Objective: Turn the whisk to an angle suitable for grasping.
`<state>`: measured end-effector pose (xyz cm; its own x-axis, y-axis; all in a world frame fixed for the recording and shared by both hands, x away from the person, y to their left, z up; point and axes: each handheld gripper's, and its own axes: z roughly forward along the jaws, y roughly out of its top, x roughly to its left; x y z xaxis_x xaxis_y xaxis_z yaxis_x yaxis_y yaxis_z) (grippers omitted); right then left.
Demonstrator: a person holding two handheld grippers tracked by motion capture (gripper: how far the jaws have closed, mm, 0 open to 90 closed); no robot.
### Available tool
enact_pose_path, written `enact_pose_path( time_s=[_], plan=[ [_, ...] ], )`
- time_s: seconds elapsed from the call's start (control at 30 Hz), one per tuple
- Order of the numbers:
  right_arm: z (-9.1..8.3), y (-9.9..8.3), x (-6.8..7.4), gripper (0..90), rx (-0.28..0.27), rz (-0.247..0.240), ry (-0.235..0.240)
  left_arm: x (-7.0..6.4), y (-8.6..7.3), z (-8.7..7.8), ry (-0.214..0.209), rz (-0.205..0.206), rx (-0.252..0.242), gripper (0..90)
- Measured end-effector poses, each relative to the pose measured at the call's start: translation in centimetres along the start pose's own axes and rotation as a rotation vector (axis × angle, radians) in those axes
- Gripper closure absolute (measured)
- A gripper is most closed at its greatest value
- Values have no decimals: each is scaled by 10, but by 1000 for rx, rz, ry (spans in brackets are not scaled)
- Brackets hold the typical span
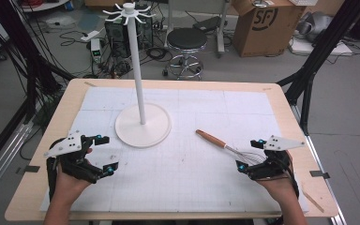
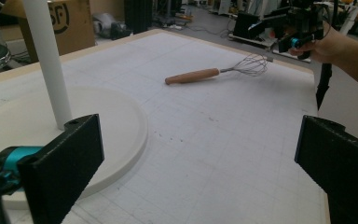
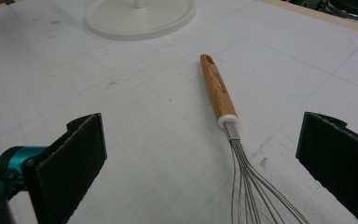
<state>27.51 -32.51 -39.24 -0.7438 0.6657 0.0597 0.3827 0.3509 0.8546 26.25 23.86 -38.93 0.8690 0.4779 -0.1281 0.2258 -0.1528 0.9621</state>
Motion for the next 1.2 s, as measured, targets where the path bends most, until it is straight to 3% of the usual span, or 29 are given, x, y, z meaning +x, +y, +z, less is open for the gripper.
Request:
enact_pose_path(
  time_s=[0.3,0.5,1.2],
  plan=[
    [0,1,1,6,12,-6,3,0,-1,2,-5,-2,10,18],
    [5,13,-3,6,26,-7,-7,1,-1,0,-4,-1,1,18],
    [58,52,-32,14,234,-9,24,1,1,5,-21,3,8,18]
  ],
)
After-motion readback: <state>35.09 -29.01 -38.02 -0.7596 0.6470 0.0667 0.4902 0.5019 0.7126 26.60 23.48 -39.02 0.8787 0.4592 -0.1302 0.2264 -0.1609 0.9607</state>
